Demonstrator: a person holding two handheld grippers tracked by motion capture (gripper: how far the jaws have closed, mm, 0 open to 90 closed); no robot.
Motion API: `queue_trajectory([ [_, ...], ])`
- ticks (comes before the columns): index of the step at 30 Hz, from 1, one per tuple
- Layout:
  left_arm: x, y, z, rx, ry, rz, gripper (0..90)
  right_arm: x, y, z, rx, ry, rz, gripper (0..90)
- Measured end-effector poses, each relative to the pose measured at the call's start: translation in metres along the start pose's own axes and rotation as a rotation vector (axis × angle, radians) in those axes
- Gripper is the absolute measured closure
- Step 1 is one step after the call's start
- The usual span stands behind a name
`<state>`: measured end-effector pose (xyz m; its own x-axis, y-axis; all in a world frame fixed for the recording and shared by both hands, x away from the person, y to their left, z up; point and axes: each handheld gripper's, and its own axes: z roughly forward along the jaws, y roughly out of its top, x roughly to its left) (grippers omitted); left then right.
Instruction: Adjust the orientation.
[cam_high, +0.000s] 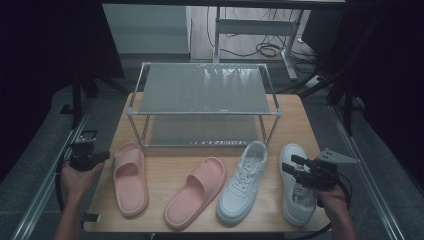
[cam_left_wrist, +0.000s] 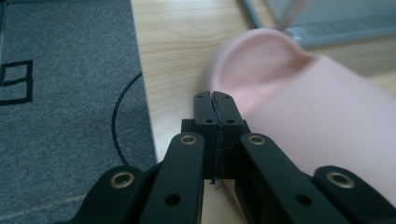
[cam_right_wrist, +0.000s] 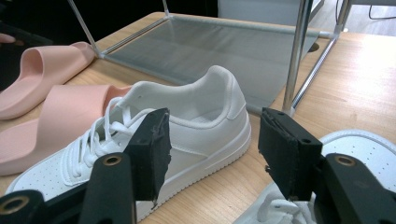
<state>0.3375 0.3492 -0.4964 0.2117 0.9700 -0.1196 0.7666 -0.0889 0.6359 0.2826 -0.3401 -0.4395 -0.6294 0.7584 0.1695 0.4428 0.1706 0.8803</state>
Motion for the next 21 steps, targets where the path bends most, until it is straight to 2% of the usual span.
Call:
queue_trajectory([
  [3, 0.01, 0.008, 0.018, 0.011, 0.01, 0.005, 90.0, 0.0, -0.001, 0.002, 0.007, -0.001, -0.003, 44.2],
  [7, 0.017, 0.011, 0.031, 0.026, 0.004, 0.006, 90.0, 0.0, -0.001, 0.001, 0.006, -0.003, -0.004, 44.2],
  [9, 0.019, 0.011, 0.037, 0.036, -0.012, 0.011, 90.0, -0.001, -0.001, 0.0, 0.008, -0.009, -0.001, 44.2],
  [10, 0.02, 0.011, 0.042, 0.044, -0.035, 0.017, 90.0, -0.001, -0.001, 0.0, 0.009, -0.01, 0.003, 44.2],
  [11, 0.02, 0.011, 0.042, 0.044, -0.035, 0.017, 90.0, -0.001, -0.001, 0.0, 0.009, -0.01, 0.003, 44.2],
  [12, 0.02, 0.01, 0.044, 0.048, -0.058, 0.02, 90.0, -0.002, -0.002, 0.001, 0.006, -0.013, 0.002, 44.2],
  [14, 0.017, 0.009, 0.045, 0.046, -0.065, 0.03, 90.0, -0.002, -0.002, 0.001, 0.01, -0.013, -0.001, 44.2],
  [17, 0.014, 0.007, 0.043, 0.043, -0.101, 0.042, 90.0, -0.001, -0.002, 0.001, 0.008, -0.012, 0.0, 44.2],
  [21, 0.004, 0.006, 0.042, 0.048, -0.124, 0.074, 90.0, 0.0, -0.002, 0.002, 0.013, -0.01, 0.0, 44.2],
])
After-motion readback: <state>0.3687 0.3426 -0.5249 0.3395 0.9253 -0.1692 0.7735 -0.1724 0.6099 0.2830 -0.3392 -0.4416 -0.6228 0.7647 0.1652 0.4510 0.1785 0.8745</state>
